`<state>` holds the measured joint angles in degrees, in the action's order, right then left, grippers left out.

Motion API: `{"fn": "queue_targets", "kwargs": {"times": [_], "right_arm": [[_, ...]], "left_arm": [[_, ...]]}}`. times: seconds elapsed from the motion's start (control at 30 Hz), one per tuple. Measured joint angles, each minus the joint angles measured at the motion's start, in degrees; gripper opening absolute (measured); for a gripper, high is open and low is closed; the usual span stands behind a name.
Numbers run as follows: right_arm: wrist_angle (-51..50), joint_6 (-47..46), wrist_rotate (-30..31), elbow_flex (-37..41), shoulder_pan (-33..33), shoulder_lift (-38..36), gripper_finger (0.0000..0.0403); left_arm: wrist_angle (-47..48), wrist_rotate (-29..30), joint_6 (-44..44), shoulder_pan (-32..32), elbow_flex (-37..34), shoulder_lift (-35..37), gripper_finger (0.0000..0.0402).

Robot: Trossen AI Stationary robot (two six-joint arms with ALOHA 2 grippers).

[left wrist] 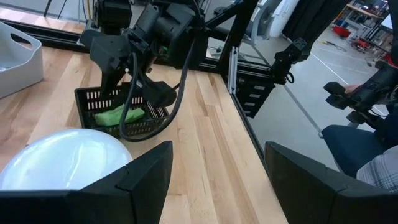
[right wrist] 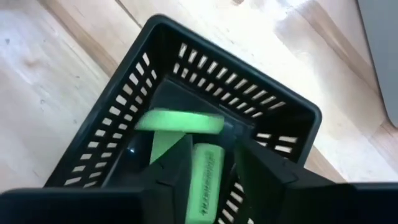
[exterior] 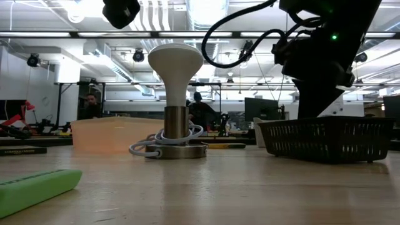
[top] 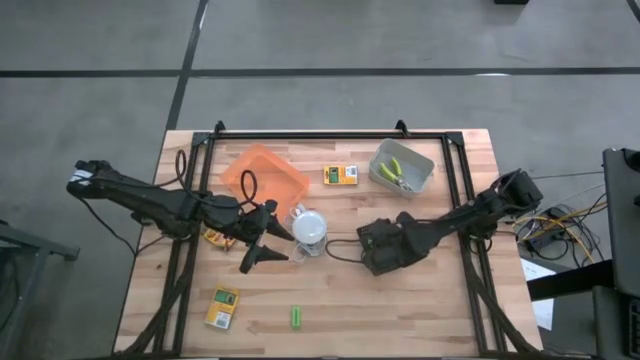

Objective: Pick & Place School Supplies
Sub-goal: Put the green eraser into the black bin

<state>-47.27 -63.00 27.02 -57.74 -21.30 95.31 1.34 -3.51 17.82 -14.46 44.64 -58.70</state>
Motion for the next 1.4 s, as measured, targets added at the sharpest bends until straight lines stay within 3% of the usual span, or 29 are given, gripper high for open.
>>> {"fn": "queue_targets", "kwargs": {"times": [0.33, 0.63, 0.87, 1.0, 1.13, 1.4], "right_arm": [[0.2, 0.5, -0.2, 0.0, 0.0, -0.4, 0.0178], [0.3, 1.6, -3.1, -3.5, 0.0, -0.4, 0.0170], [0.3, 10.9, -5.0, -9.5, 0.0, -0.4, 0.0161], [0.3, 12.6, -4.6, -13.6, -0.1, -0.4, 0.0155], [0.2, 13.7, -2.5, -17.0, 0.1, -0.4, 0.0150], [0.2, 20.0, -1.3, -21.6, 0.1, -0.4, 0.0150]], "left_arm": [[0.0, 0.2, 0.3, 0.0, 0.0, 0.0, 0.0259], [0.0, 0.2, 10.5, 0.0, 0.0, 0.0, 0.0259], [0.0, 0.5, 15.0, 0.0, 0.0, 0.0, 0.0259], [0.1, 9.0, 24.3, -0.1, 0.0, 0.0, 0.0259], [4.1, 20.0, 40.1, -0.1, 0.0, 0.0, 0.0259], [12.7, 23.3, 52.7, -4.1, 0.0, -0.3, 0.0238]]}}
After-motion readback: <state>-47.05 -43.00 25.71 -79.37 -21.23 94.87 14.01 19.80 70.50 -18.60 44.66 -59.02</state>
